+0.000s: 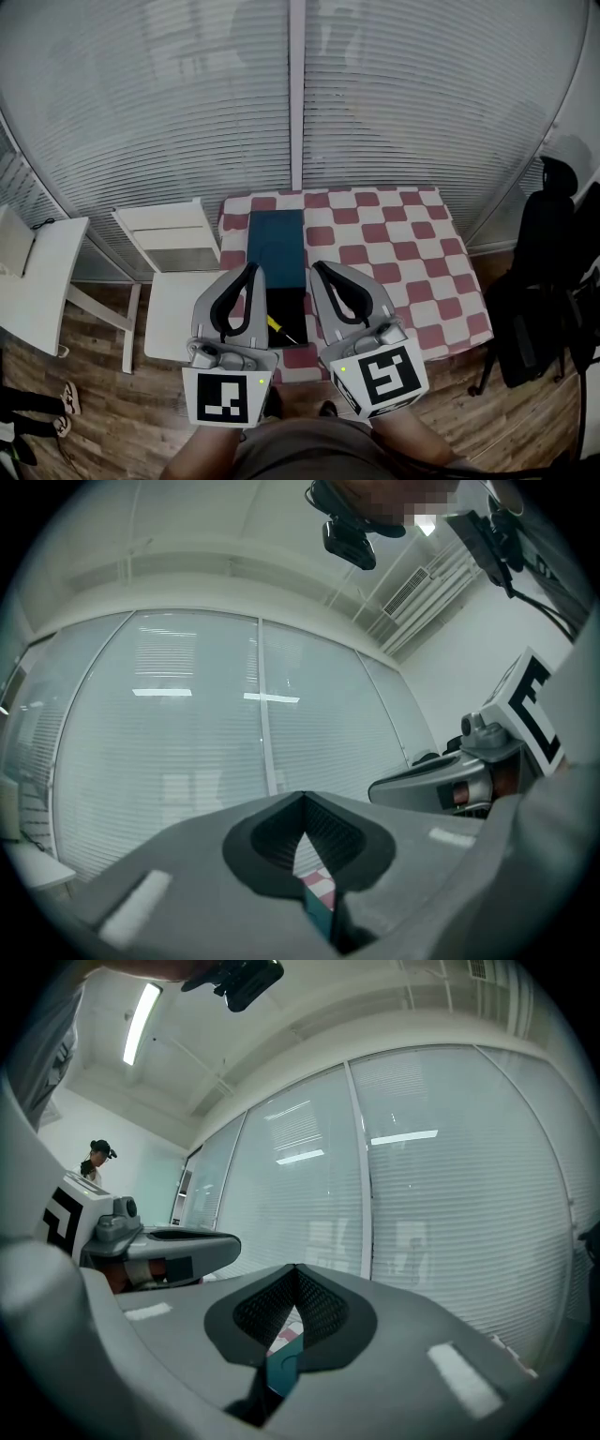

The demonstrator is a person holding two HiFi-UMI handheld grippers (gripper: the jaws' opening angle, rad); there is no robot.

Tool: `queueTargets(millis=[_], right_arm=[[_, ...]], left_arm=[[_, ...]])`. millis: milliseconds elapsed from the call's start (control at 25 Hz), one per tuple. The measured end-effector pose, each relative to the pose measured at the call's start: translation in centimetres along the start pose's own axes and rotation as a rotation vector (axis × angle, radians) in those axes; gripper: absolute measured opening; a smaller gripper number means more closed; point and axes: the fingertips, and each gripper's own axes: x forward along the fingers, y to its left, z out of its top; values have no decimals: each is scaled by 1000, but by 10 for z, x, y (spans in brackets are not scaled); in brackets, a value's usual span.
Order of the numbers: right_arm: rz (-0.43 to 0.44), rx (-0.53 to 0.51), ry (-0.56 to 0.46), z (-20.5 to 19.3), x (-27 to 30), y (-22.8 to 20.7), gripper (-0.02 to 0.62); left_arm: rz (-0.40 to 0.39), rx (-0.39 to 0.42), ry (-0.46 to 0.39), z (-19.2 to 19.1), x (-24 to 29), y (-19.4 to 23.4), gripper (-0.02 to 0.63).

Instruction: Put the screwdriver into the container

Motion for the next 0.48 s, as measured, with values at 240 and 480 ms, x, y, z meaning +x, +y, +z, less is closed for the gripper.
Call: queueTargets(millis=[240,480], right_arm=[[6,0,7,-2,2,2,25],[12,-1,10,-4,4,4,25]], left_arm=[[3,-1,-1,-1,1,2,0],[3,-3,1,-3,1,3,0]])
